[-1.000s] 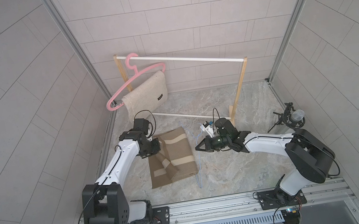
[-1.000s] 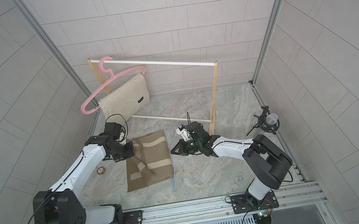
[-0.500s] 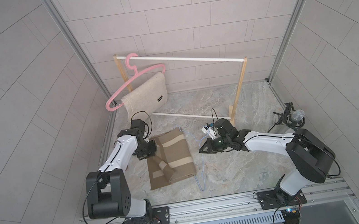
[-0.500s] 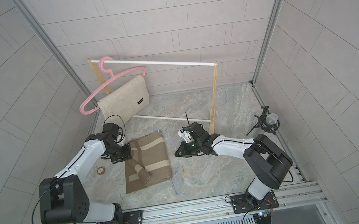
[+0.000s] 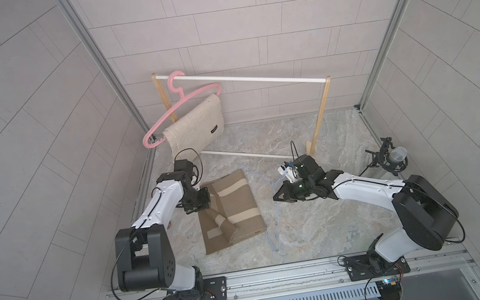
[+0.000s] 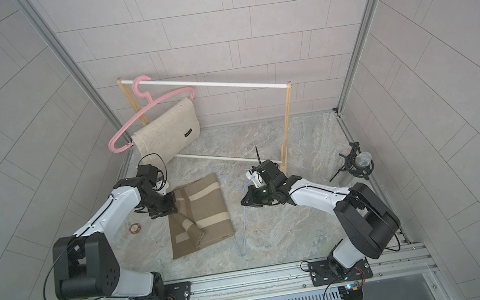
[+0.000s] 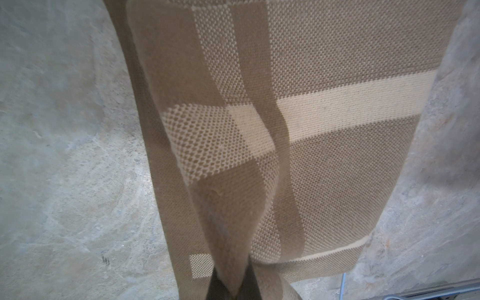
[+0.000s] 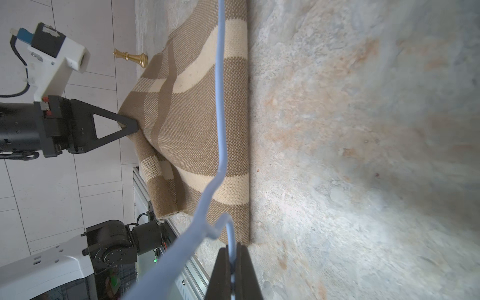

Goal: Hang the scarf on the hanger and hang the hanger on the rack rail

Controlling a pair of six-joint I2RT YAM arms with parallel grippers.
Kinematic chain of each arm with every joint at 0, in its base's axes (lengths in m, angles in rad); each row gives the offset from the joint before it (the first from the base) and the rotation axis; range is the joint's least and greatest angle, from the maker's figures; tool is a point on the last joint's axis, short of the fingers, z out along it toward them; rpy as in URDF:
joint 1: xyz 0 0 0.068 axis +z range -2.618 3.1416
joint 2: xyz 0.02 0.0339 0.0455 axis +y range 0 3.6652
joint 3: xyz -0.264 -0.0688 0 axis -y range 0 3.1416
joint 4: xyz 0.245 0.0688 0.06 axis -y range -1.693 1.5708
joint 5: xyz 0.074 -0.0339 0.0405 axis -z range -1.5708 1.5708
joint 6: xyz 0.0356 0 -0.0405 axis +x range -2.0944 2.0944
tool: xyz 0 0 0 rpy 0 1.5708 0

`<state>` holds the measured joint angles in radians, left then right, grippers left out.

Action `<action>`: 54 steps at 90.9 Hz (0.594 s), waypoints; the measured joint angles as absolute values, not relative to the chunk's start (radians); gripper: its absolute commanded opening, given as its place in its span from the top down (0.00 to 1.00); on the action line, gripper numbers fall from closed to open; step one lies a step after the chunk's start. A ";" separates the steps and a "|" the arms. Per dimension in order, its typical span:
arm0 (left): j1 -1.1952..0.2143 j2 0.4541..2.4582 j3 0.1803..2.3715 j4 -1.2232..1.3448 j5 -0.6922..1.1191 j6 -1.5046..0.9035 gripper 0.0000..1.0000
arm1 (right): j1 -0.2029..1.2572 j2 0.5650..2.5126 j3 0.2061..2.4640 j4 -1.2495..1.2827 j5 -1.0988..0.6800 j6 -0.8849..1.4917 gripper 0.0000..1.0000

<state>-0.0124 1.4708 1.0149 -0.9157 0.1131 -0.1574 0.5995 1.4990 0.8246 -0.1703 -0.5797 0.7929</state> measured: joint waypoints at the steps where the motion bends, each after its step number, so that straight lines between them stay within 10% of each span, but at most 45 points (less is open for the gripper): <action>1: -0.012 1.471 1.016 -0.916 0.113 -0.157 0.97 | 0.598 1.497 0.825 -0.173 -0.580 0.792 1.00; 54: -0.014 1.507 1.024 -0.914 0.209 -0.144 0.85 | 0.531 1.439 0.825 -0.270 -0.595 0.718 1.00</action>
<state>-0.0135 1.5066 1.0245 -0.9142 0.2092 -0.1440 0.5312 1.4395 0.8246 -0.2703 -0.5945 0.7177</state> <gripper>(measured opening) 0.106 0.048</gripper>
